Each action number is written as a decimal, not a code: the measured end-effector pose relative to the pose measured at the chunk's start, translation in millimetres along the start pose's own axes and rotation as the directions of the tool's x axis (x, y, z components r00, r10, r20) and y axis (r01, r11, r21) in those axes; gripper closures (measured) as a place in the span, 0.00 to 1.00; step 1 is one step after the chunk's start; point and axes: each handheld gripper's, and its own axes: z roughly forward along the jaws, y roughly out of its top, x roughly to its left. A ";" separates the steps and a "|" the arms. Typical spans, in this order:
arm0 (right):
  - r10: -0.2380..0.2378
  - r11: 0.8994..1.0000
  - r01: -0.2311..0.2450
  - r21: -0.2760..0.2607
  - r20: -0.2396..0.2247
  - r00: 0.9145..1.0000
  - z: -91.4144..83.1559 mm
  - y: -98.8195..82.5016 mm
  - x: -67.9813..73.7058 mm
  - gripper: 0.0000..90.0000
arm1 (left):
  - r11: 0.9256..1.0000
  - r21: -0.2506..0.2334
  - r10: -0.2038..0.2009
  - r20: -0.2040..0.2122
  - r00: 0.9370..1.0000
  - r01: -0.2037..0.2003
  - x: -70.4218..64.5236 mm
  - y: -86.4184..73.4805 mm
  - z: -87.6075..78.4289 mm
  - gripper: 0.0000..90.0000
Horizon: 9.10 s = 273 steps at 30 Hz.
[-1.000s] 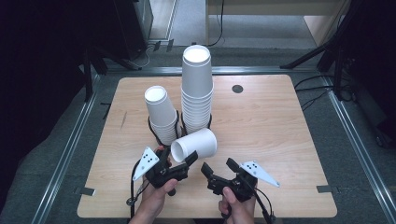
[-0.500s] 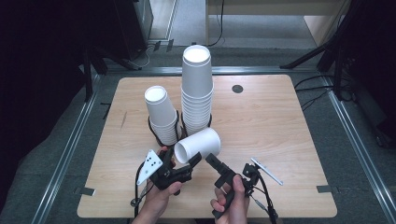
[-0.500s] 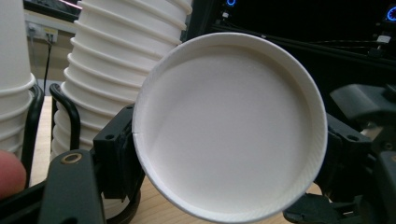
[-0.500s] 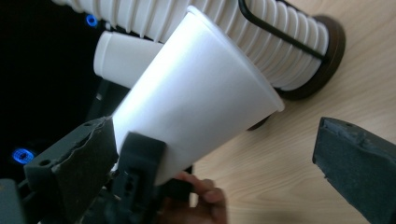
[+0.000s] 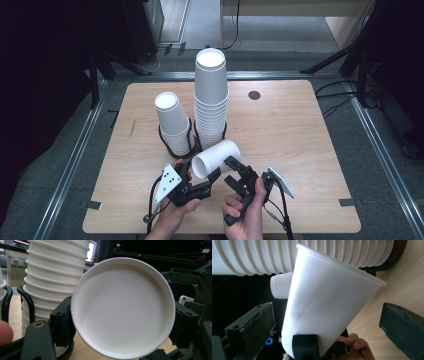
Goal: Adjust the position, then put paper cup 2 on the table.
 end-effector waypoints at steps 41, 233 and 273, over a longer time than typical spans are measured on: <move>0.131 0.988 -0.134 -0.072 -0.054 0.990 22.1 14.3 -16.8 0.15 | 0.997 0.062 0.054 0.033 0.998 -0.056 -8.5 -5.9 1.1 0.24; -0.949 -0.008 0.989 -0.150 0.314 0.039 15.4 37.0 144.6 0.00 | 0.986 0.158 0.099 -0.309 0.946 -0.052 11.6 48.3 36.8 0.01; -0.975 -0.004 0.998 -0.069 0.221 0.011 98.0 18.6 182.9 0.09 | 0.986 0.158 0.105 -0.392 0.914 -0.046 28.0 59.9 91.7 0.01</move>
